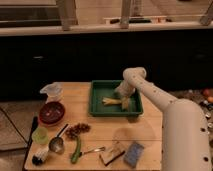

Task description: Place banana in table surface

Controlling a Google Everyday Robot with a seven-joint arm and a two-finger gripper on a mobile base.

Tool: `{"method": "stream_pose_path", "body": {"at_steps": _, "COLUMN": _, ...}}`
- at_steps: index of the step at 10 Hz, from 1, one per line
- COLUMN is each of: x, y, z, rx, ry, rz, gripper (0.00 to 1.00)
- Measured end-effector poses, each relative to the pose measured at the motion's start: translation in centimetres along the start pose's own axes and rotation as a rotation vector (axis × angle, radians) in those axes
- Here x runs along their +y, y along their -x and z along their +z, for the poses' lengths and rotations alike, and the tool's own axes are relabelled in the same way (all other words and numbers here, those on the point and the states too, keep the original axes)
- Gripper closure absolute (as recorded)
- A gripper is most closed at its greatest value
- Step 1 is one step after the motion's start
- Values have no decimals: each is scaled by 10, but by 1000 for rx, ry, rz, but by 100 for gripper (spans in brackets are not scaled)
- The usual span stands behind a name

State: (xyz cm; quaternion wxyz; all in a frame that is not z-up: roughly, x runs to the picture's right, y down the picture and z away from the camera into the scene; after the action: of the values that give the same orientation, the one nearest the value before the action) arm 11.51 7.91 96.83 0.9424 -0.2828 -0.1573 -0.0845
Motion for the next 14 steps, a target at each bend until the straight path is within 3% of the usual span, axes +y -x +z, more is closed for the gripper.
{"method": "stream_pose_path", "body": {"at_steps": 9, "x": 0, "y": 0, "z": 0, "rx": 0, "ry": 0, "rz": 0, "gripper": 20}}
{"method": "stream_pose_path", "body": {"at_steps": 12, "x": 0, "y": 0, "z": 0, "rx": 0, "ry": 0, "rz": 0, "gripper": 41}}
{"method": "stream_pose_path", "body": {"at_steps": 14, "x": 1, "y": -1, "z": -1, "rx": 0, "ry": 1, "rz": 2, "gripper": 36}}
